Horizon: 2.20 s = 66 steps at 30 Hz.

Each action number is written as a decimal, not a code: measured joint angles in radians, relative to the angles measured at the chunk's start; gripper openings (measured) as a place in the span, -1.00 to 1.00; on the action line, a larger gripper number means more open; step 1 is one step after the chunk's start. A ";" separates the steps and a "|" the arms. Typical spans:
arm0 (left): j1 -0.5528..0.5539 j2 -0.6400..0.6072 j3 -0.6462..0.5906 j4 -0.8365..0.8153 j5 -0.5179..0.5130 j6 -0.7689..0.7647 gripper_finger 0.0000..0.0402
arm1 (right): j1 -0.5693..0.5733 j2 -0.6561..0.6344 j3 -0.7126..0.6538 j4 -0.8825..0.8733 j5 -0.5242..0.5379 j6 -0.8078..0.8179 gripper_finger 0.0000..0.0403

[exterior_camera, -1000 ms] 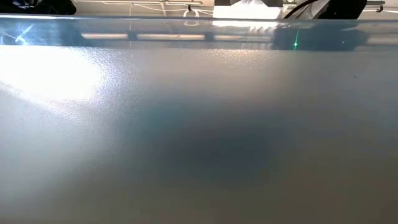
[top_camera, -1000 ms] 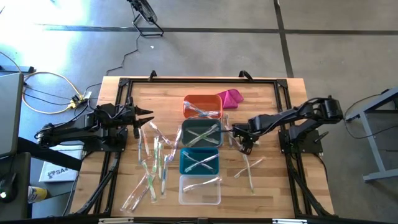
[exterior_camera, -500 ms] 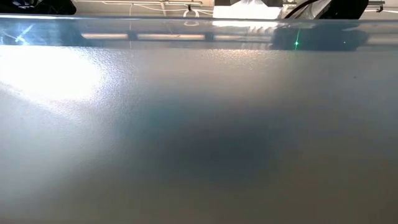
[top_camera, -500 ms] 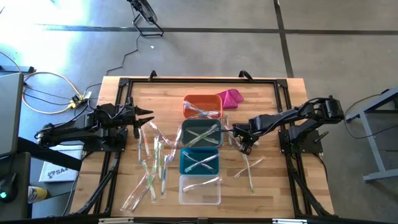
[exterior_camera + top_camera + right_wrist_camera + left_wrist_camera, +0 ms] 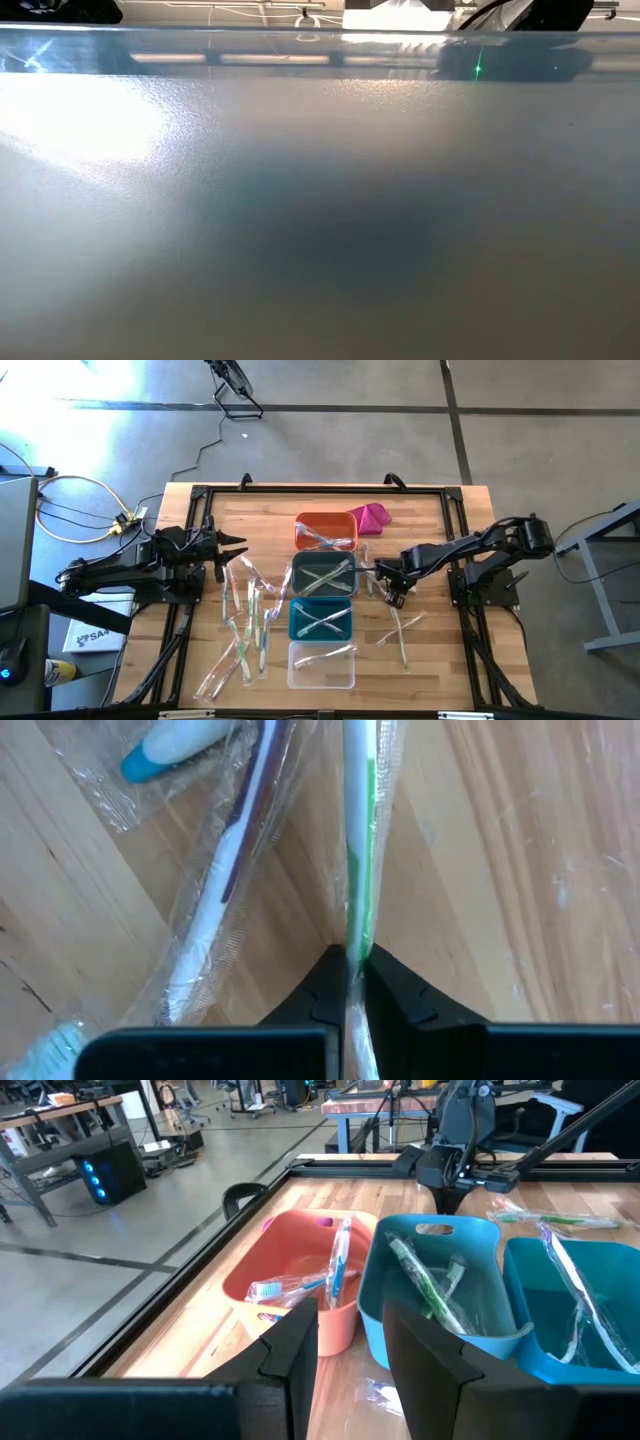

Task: Pick & Place Toothbrushes
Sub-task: Put the green toothbrush into the green bin

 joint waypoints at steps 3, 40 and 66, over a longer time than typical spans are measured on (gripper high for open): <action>0.000 0.000 0.000 0.000 0.000 0.000 -0.44 | 0.000 -0.011 -0.001 -0.014 0.000 0.005 -0.93; 0.000 0.000 0.000 0.000 0.000 0.000 -0.44 | -0.008 -0.364 0.274 0.090 0.252 -0.083 -0.94; 0.000 0.000 0.000 0.000 0.000 0.001 -0.44 | 0.027 -0.133 0.274 0.644 0.062 -0.289 -0.93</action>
